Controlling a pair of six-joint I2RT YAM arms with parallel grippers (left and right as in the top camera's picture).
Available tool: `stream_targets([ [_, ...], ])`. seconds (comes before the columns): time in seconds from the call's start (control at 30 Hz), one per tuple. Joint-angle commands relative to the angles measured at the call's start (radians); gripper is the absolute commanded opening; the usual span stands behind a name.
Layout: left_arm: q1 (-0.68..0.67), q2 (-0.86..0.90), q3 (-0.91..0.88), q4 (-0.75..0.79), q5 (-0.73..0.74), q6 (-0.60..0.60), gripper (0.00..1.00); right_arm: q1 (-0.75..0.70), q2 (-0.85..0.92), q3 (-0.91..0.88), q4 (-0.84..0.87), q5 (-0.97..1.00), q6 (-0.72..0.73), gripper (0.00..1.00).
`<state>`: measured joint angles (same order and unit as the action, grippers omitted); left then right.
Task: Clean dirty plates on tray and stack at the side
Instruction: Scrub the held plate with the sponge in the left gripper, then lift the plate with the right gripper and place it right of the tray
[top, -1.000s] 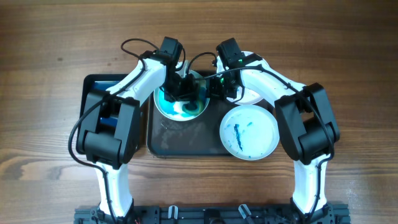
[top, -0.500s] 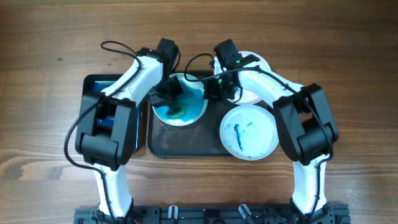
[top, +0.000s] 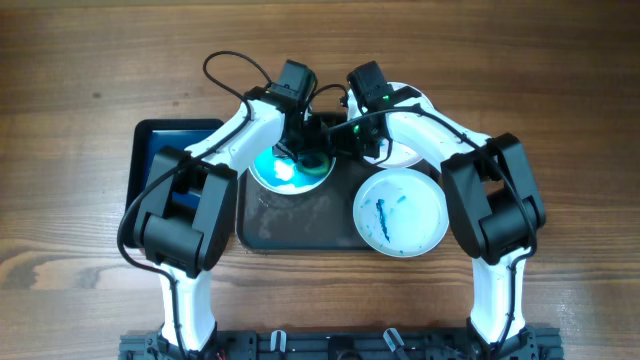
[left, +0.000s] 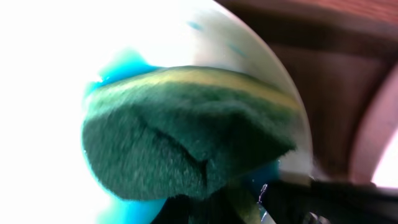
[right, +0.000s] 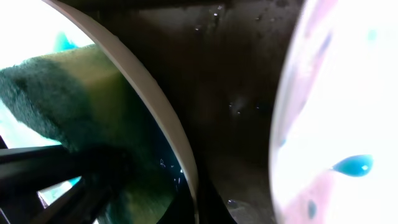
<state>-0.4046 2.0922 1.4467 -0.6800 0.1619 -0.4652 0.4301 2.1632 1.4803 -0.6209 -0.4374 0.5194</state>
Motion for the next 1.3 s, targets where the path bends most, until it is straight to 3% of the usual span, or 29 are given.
stream_targets([
  [0.0,0.061,0.031,-0.009,-0.055,-0.470,-0.179,0.04,-0.002,0.023,-0.002,-0.011,0.005,0.015,0.04],
  [0.13,0.146,0.031,-0.009,-0.163,-0.492,-0.337,0.04,-0.002,0.023,-0.002,-0.008,-0.006,0.015,0.04],
  [0.2,0.175,0.031,-0.009,-0.213,-0.364,-0.328,0.04,-0.002,0.023,-0.002,-0.008,-0.006,0.014,0.04],
  [0.27,0.177,0.031,-0.009,-0.256,-0.213,-0.225,0.04,-0.002,0.023,-0.002,-0.009,-0.006,0.014,0.04],
  [0.33,0.153,0.031,-0.009,-0.308,0.091,0.008,0.04,-0.002,0.023,-0.002,-0.007,-0.006,0.014,0.04],
  [0.4,0.129,0.031,-0.009,-0.324,0.301,0.145,0.04,-0.002,0.023,-0.002,-0.005,-0.011,0.012,0.04],
  [0.5,0.117,0.031,0.008,-0.239,0.537,0.214,0.04,-0.002,0.023,-0.002,-0.020,-0.036,0.002,0.04],
  [0.63,0.203,0.026,0.219,-0.303,0.488,0.162,0.04,-0.002,0.023,-0.002,-0.025,-0.035,-0.005,0.04],
  [0.73,0.295,0.011,0.442,-0.463,0.343,0.141,0.04,-0.002,0.016,-0.002,-0.039,-0.035,-0.006,0.04],
  [0.8,0.341,0.000,0.498,-0.499,0.297,0.140,0.04,0.000,-0.010,0.002,-0.066,-0.008,-0.013,0.04],
  [0.87,0.389,-0.009,0.500,-0.500,0.292,0.139,0.04,0.022,-0.076,0.005,-0.104,0.148,0.003,0.04],
  [0.93,0.412,-0.009,0.500,-0.507,0.289,0.115,0.04,0.081,-0.212,0.006,-0.164,0.426,-0.014,0.04],
  [1.13,0.364,-0.009,0.500,-0.505,0.157,0.113,0.04,0.186,-0.340,0.006,-0.282,0.758,-0.019,0.04],
  [1.27,0.361,-0.009,0.500,-0.472,0.150,0.112,0.04,0.303,-0.367,0.006,-0.325,1.040,-0.019,0.04],
])
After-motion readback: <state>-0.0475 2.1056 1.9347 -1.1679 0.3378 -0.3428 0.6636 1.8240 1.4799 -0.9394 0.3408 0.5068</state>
